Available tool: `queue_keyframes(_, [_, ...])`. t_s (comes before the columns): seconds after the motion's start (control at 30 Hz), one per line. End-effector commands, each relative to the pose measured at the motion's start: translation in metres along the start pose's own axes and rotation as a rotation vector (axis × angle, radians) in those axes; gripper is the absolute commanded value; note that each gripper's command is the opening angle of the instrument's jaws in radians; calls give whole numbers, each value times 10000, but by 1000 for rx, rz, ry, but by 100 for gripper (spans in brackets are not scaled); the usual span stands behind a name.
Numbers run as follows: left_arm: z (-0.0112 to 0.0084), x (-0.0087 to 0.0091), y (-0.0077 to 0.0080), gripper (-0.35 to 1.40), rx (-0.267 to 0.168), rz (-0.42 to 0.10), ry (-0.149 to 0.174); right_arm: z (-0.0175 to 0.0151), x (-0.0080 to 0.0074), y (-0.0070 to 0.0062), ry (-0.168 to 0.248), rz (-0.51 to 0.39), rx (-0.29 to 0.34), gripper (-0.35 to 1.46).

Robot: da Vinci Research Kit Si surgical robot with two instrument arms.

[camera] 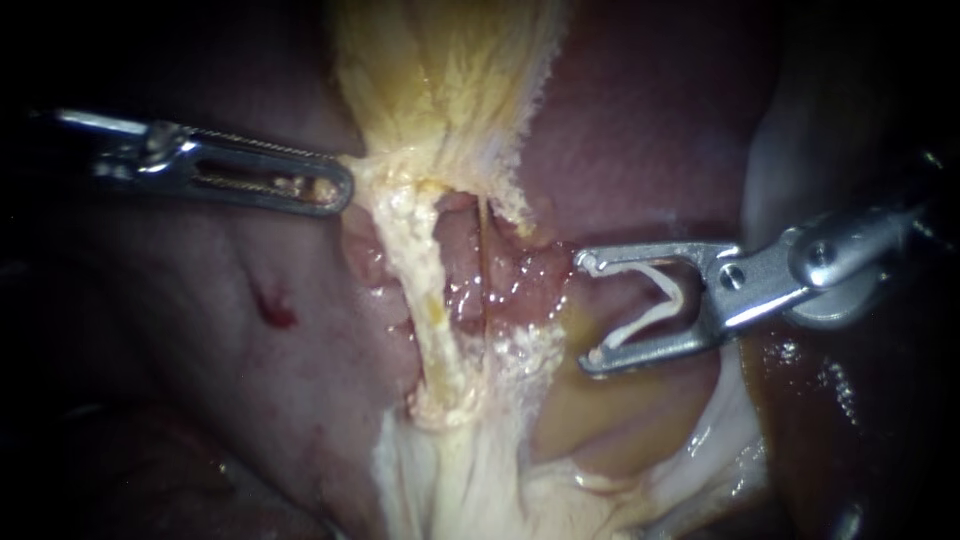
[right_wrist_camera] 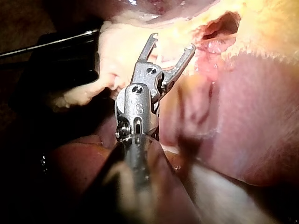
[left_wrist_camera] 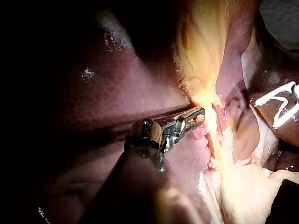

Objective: Clipping first clip left tube

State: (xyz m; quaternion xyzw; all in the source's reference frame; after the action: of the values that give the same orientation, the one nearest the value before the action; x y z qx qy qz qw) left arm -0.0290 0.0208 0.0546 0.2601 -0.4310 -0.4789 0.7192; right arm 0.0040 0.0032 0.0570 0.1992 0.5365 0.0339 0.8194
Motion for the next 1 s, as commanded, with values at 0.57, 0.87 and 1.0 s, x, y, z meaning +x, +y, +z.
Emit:
queue_keyframes(0.57, [4, -2, -10, -35, -1, -5, -14, 21, 5, 5, -2, 8, -7, 50])
queue_keyframes(0.87, [6, -2, -11, -35, -2, -5, -15, 49, 1, 12, -4, 48, -11, 50])
queue_keyframes(1.0, [8, -3, -11, -35, -6, -6, -17, 64, -6, 14, -3, 68, -1, 50])
